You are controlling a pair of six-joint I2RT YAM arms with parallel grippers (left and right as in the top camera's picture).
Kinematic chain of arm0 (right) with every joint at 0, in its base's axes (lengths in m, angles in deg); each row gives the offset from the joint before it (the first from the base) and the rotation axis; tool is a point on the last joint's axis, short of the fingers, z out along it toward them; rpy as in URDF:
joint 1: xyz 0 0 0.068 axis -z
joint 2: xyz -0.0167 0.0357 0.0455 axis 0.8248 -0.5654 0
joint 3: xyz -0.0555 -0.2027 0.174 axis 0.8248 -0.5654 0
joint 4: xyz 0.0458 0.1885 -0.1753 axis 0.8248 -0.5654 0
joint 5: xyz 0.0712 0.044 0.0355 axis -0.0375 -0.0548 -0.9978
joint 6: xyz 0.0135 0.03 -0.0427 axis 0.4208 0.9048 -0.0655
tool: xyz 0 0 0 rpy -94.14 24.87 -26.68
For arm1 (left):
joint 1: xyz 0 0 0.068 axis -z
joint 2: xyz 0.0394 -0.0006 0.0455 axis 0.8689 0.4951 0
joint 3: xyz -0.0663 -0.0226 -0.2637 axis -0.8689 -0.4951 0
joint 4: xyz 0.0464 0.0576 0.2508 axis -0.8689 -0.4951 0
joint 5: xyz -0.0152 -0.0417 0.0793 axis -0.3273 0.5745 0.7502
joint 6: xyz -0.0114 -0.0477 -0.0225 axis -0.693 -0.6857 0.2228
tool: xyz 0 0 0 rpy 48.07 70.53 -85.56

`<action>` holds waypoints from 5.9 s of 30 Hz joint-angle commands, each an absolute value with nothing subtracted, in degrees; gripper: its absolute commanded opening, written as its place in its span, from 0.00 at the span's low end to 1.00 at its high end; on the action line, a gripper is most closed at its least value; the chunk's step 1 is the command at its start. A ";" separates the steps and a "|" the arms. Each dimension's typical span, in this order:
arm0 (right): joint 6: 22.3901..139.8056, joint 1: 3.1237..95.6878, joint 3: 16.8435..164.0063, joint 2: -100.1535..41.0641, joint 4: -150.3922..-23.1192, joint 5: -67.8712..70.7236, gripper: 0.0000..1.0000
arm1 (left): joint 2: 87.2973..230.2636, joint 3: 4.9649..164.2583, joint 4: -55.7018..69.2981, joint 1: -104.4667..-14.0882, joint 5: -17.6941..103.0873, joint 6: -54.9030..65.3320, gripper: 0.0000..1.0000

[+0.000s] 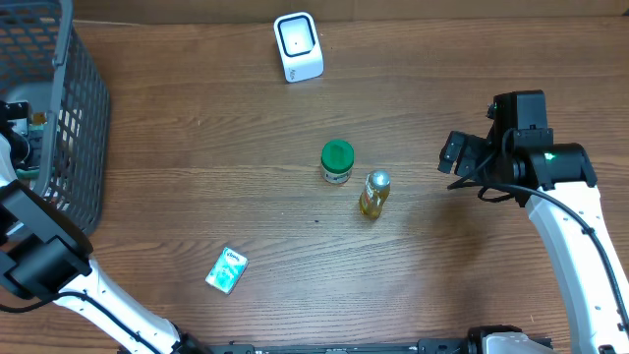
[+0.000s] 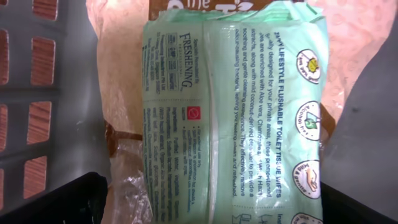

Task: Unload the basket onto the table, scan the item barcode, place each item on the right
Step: 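Lower the left gripper into the basket onto the green wipes pack, then close the left gripper on the green wipes pack and lift, then carry the wipes pack out of the basket toward the table centre, then lower the wipes pack onto the table left of the jar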

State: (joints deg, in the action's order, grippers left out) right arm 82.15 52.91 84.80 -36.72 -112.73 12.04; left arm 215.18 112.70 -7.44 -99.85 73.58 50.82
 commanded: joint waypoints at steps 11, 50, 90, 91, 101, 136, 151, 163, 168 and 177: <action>81.80 53.02 86.00 -36.37 -112.60 12.58 1.00 | 213.56 115.87 -7.16 -100.18 71.05 49.00 1.00; 81.80 53.02 86.00 -36.37 -112.60 12.58 1.00 | 222.48 115.45 -8.64 -99.09 72.49 53.00 1.00; 81.80 53.02 86.00 -36.37 -112.60 12.58 1.00 | 203.03 140.78 -18.26 -97.28 75.20 29.57 0.34; 81.80 53.02 86.00 -36.37 -112.60 12.58 1.00 | 201.59 140.78 -18.35 -96.79 74.41 28.74 0.33; 81.80 53.02 86.00 -36.37 -112.60 12.58 1.00 | 186.99 140.78 -21.85 -85.89 73.25 23.43 0.34; 81.80 53.02 86.00 -36.37 -112.60 12.58 1.00 | 183.40 76.02 -8.62 -31.88 81.65 -4.48 0.34; 81.80 53.02 86.00 -36.37 -112.60 12.58 1.00 | 183.40 62.91 8.75 -29.50 86.32 -6.38 0.34; 81.80 53.02 86.00 -36.37 -112.60 12.58 1.00 | 183.40 61.77 10.18 -29.54 85.47 -6.38 0.63; 81.80 53.02 86.00 -36.37 -112.60 12.58 1.00 | 183.40 61.68 10.18 -29.54 84.90 -6.38 0.75; 81.80 53.02 86.00 -36.37 -112.60 12.58 1.00 | 183.40 61.66 10.04 -29.54 84.20 -6.36 0.70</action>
State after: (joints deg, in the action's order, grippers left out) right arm 82.13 52.91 84.80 -36.72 -112.73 12.04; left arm 183.84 62.30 9.98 -29.65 84.62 -5.83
